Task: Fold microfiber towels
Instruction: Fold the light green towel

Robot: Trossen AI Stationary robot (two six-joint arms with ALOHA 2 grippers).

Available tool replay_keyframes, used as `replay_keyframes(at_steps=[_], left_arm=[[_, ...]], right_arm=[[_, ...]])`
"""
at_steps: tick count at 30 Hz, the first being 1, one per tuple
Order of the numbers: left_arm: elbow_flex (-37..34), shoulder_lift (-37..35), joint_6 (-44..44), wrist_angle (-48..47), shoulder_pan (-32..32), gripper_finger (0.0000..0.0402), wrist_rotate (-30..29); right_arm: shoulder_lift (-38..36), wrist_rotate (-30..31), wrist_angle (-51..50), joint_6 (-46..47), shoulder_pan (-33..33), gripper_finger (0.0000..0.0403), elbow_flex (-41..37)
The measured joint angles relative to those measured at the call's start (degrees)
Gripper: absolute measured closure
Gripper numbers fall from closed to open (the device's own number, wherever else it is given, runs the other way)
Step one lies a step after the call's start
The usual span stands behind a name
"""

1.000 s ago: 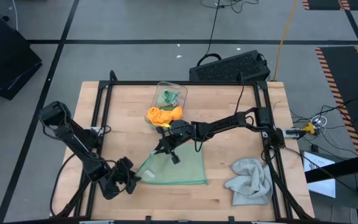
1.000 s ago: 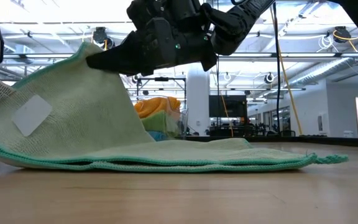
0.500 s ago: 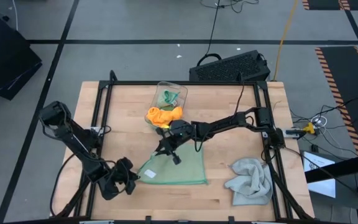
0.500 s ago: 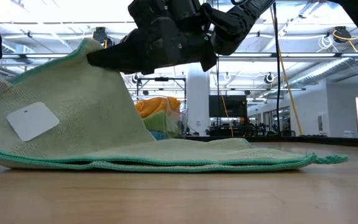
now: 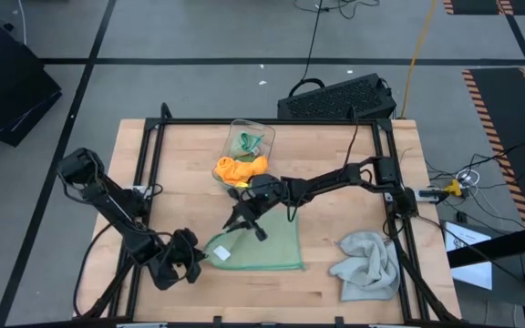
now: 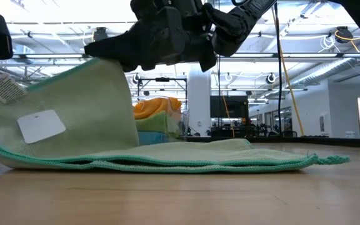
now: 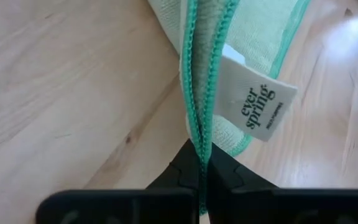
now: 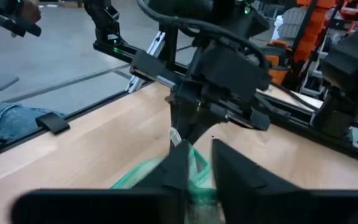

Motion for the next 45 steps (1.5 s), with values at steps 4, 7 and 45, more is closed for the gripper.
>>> replay_keyframes(at_steps=[4,7,45], left_arm=[[0.0,0.0,1.46,-0.04,0.0,0.0398,0.11],[0.0,0.0,1.51,-0.72,0.0,0.0398,0.17],[0.24,-0.02,11.13,-4.25,4.34,0.04,5.97]], right_arm=[[0.0,0.06,-1.44,-0.02,-0.78,0.0393,0.0],[0.0,-0.23,-2.34,0.67,-1.31,0.0377,0.0],[1.91,8.25,-20.92,6.74,-2.05,0.0231,9.31]])
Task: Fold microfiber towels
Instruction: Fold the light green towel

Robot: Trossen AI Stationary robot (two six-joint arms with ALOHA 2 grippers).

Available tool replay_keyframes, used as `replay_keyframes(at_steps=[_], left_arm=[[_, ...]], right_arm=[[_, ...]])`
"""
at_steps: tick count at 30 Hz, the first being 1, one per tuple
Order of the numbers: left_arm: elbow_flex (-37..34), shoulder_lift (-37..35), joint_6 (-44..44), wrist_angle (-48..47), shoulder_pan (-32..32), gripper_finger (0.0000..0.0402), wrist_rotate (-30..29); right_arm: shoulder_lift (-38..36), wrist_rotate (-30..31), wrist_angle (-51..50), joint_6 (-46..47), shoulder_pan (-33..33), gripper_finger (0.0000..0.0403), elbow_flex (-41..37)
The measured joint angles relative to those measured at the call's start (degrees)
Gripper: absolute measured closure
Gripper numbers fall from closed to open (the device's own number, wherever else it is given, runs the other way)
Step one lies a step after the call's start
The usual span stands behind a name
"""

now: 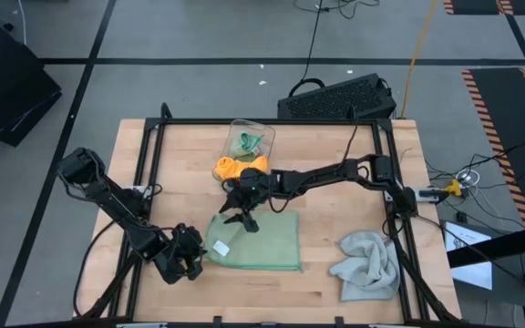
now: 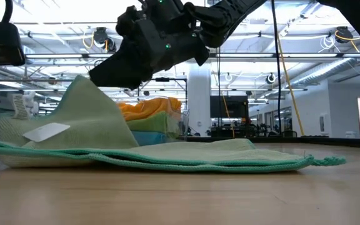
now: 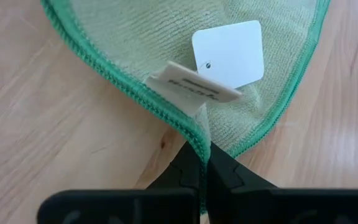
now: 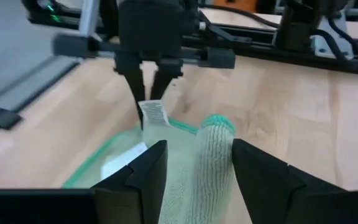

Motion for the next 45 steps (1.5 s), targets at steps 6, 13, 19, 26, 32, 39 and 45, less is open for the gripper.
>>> replay_keyframes(at_steps=[6,13,19,26,32,39,45], left_arm=[[0.02,0.0,0.54,-0.17,-0.01,0.0401,0.0],[0.04,0.0,0.88,-1.55,-0.01,0.0401,0.0],[0.04,0.0,2.08,-1.75,-0.01,0.0401,-0.01],[3.42,-3.0,6.59,-11.98,-0.1,0.0401,0.04],[15.11,-6.98,7.99,-38.09,0.2,0.0401,-2.28],[24.2,-7.41,18.3,-40.56,0.41,0.0401,-6.1],[21.49,-5.54,21.02,-33.34,0.43,0.0401,-4.49]], right_arm=[[1.76,4.23,3.75,0.23,0.96,0.0232,0.11],[3.62,2.4,6.86,0.64,0.81,0.0288,0.25],[2.91,2.41,7.32,-2.5,1.1,0.0393,0.31],[-3.61,2.62,-3.95,-7.61,2.55,0.04,0.31],[-9.22,6.73,-18.35,-11.06,6.34,0.0401,0.31],[-12.87,20.89,-24.87,-9.84,12.15,0.0402,-0.88],[-12.82,25.8,-20.36,-9.63,15.37,0.0402,-9.26]])
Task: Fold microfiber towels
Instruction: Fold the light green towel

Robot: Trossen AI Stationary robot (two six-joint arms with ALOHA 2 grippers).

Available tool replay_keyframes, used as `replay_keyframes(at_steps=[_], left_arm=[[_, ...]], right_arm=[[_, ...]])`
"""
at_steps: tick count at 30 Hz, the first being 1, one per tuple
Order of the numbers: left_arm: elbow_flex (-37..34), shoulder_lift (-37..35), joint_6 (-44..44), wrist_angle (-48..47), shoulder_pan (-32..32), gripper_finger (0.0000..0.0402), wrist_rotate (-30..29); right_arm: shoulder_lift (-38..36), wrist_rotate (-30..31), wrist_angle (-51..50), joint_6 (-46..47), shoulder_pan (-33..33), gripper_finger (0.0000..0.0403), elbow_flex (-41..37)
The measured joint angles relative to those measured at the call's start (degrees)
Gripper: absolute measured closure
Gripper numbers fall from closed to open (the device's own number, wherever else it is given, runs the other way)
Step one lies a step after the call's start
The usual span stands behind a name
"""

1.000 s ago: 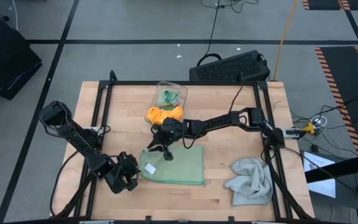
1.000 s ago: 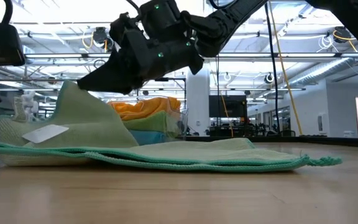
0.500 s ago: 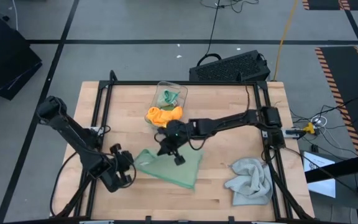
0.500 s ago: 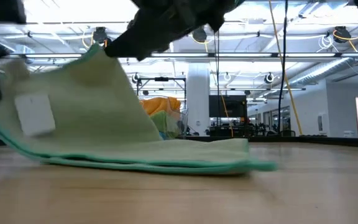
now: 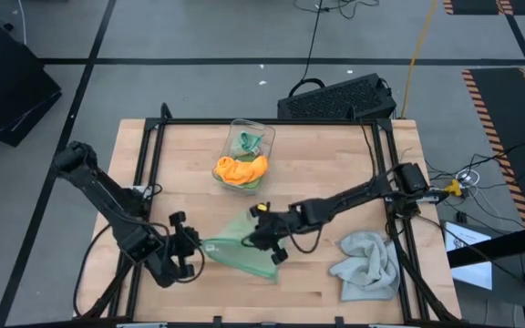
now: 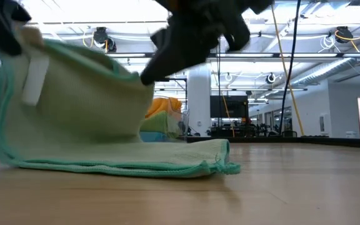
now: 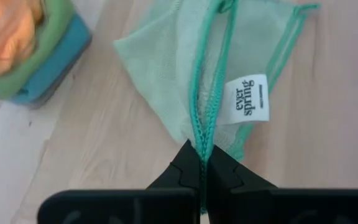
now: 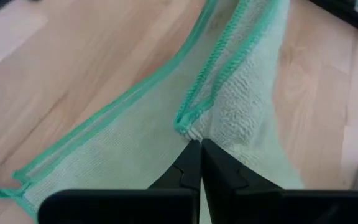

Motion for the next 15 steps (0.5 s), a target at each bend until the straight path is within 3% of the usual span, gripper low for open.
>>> replay_keyframes(at_steps=[8,15], left_arm=[[-5.34,3.57,0.35,6.71,1.9,0.0399,2.08],[-5.9,3.68,1.61,9.72,3.7,0.0397,1.7]], right_arm=[[-0.06,0.88,20.87,-0.23,-0.07,0.0389,-12.41],[0.03,1.1,34.84,-5.06,-0.7,0.0311,-21.13]])
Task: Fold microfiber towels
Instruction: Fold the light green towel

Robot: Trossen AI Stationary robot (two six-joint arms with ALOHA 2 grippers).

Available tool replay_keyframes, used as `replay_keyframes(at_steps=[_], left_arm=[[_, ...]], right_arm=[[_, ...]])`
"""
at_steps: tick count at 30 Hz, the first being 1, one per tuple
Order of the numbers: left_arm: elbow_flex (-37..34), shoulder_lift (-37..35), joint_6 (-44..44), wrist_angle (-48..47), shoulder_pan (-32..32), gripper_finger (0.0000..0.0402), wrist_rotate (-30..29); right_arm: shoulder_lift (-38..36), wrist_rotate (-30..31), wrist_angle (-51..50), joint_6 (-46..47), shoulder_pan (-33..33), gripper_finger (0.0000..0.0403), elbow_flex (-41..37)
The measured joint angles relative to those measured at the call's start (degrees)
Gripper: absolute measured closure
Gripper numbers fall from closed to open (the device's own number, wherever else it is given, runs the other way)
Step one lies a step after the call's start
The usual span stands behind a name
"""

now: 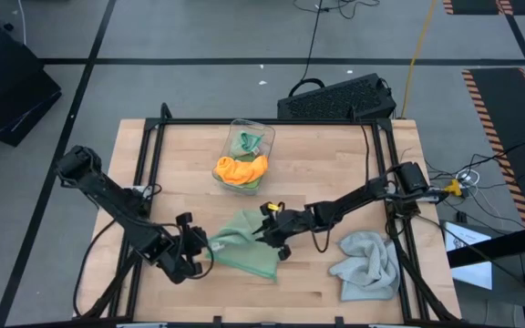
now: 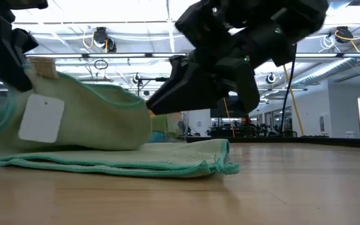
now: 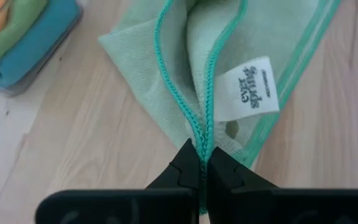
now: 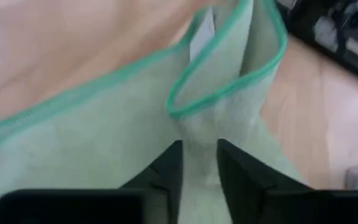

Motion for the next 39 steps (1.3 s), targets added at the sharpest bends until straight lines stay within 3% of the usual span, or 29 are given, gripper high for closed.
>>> replay_keyframes(at_steps=[5,9,25,39], left_arm=[[0.0,0.0,0.36,1.51,0.74,0.0396,0.63],[0.0,-0.02,0.38,1.52,0.78,0.0394,0.9],[0.0,-0.02,0.07,1.52,0.74,0.0393,1.27],[0.0,-0.02,0.06,1.42,0.8,0.0395,1.27]], right_arm=[[-0.01,2.46,7.23,0.0,0.64,0.0238,-2.2],[1.03,2.74,8.06,-0.2,0.48,0.021,-2.17],[4.12,15.24,12.98,-2.58,5.38,0.0206,-2.13],[5.81,19.16,15.4,-1.93,7.82,0.0205,-2.07]])
